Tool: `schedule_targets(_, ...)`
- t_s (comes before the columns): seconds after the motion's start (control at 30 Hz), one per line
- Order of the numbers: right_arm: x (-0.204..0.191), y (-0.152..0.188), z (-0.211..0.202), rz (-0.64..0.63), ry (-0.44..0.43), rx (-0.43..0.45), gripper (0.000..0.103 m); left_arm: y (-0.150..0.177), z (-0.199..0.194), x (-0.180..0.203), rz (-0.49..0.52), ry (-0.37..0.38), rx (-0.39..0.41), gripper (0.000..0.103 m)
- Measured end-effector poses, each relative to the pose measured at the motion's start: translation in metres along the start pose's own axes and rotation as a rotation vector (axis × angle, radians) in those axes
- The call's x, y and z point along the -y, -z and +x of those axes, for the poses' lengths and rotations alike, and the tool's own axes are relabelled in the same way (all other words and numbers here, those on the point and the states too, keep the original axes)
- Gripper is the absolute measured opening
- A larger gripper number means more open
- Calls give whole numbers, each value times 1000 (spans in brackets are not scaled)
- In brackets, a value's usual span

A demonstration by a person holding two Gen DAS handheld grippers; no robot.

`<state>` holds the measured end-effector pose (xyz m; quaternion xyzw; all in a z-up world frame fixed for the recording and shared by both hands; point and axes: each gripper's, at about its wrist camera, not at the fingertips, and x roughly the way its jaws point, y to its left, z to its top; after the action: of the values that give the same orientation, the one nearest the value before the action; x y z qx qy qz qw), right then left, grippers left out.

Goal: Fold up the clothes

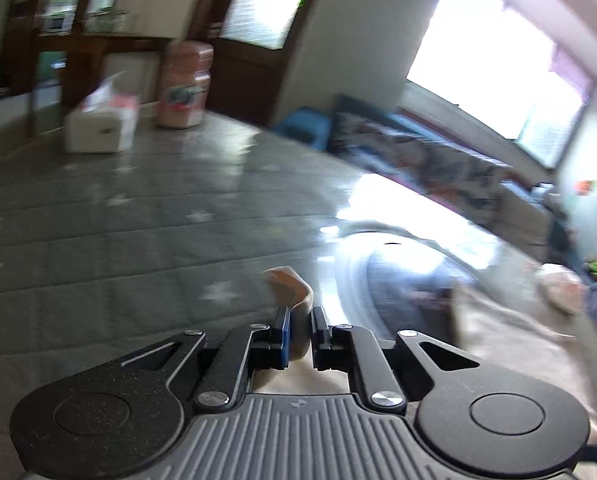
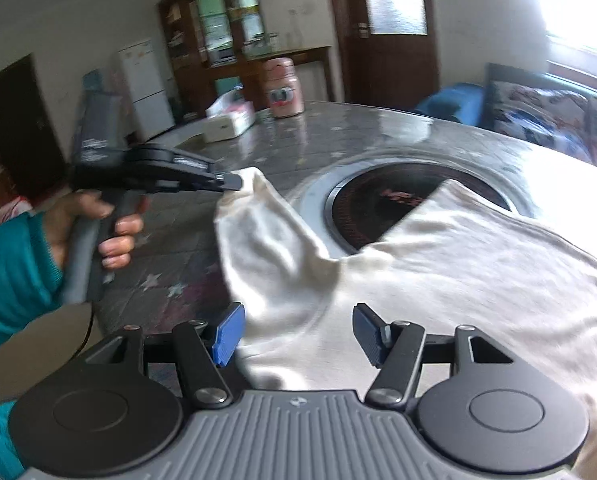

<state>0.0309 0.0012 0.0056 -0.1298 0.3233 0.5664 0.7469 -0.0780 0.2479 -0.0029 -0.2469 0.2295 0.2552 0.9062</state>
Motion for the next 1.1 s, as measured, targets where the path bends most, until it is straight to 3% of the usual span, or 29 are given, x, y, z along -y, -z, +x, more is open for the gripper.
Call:
schedule_targets(0.17, 23, -1, -15, 101, 46, 44, 61, 13, -15, 42, 104, 186, -12, 11)
schedule_targets(0.3, 43, -1, -28, 185, 71, 77, 61, 31, -15, 70, 168, 328, -66, 11)
schedule_targets(0.47, 64, 3, -32, 300, 56, 92, 60, 57, -13, 97, 234, 414, -139, 11)
schedule_targets(0.57, 69, 8, -26, 340, 36, 71, 53, 73, -14, 109, 261, 468, -175, 11)
schedule_targets(0.7, 70, 13, -12, 363, 18, 30, 49, 91, -16, 120, 368, 448, -203, 14)
schedule_targets(0.8, 69, 11, 0, 355, 13, 12, 46, 95, -24, 115, 433, 400, -170, 34)
schedule_targets(0.83, 68, 9, 5, 352, 11, 8, 46, 94, -26, 110, 437, 379, -157, 50)
schedule_targets(0.87, 68, 7, 10, 349, 10, 4, 46, 92, -29, 105, 440, 357, -143, 61)
schedule_targets(0.93, 67, 3, 19, 343, 7, -3, 46, 91, -33, 96, 445, 323, -129, 70)
schedule_targets(1.03, 66, -3, 33, 334, 3, -14, 45, 91, -35, 86, 430, 283, -118, 93)
schedule_targets(1.1, 65, -8, 42, 327, 1, -22, 45, 92, -38, 81, 427, 269, -105, 98)
